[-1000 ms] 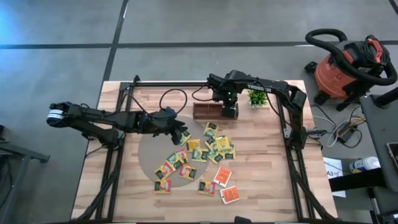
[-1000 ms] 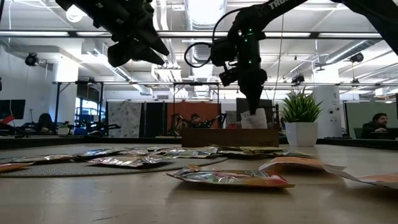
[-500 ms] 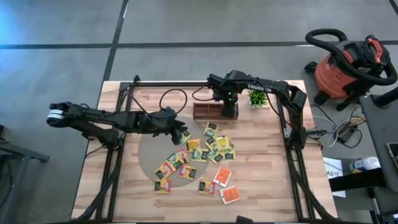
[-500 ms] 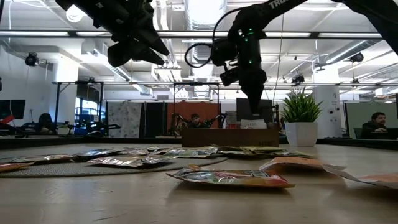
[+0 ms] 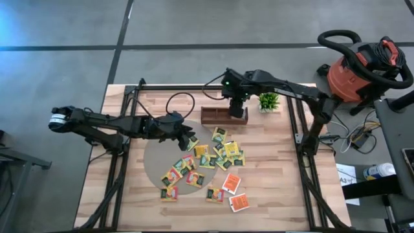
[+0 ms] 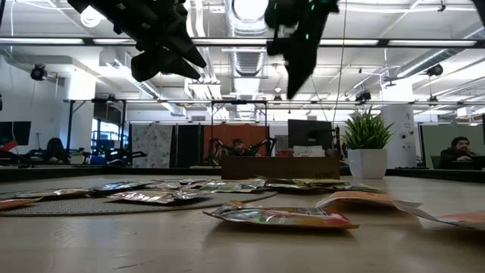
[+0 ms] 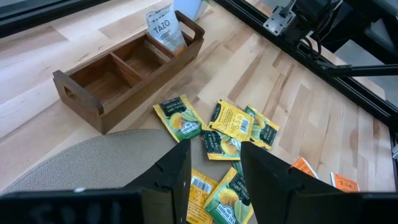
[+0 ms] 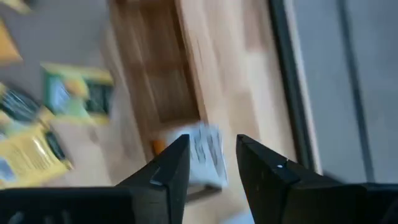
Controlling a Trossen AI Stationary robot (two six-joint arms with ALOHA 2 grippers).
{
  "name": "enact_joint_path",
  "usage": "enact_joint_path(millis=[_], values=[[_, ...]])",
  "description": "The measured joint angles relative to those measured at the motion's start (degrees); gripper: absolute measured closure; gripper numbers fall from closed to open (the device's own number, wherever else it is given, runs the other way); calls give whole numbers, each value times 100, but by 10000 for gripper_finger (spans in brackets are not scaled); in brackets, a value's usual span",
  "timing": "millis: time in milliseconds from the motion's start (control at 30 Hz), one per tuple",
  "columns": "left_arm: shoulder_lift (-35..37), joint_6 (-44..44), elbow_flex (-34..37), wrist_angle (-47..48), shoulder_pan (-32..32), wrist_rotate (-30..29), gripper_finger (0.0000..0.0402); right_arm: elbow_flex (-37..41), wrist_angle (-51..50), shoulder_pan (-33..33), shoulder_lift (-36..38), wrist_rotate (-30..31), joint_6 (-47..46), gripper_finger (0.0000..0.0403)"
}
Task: Pick & Place Tea
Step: Put the orange tea sachet into the right compartment of the wooden organizer
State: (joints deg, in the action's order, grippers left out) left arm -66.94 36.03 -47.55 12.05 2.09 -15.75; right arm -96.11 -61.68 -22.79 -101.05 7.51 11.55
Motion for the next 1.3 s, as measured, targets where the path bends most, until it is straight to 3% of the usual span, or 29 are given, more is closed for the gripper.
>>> enact_joint_path(millis=[300,533,733,900,1033,1200,1300], values=[[0,0,0,2,0,0,268,338,453,811,1018,-477,-636,286],[0,2,0,2,-2,0,268,992,-399,1224,1164,-1526,-1736,282],[0,2,0,0,-1,1,268,1875,-542,2180,1186,-1513,-2159,288],[0,1,0,0,-2,0,268,2443,-300,2885,1184,-1508,-3068,297],[0,2,0,0,-2,-1,268,2615,228,3558,1184,-1407,-3725,304],[0,2,0,0,-2,1,268,2625,416,4422,1125,-629,-4703,312],[0,2,0,0,-2,0,268,2629,474,4782,1069,-700,-5733,314]])
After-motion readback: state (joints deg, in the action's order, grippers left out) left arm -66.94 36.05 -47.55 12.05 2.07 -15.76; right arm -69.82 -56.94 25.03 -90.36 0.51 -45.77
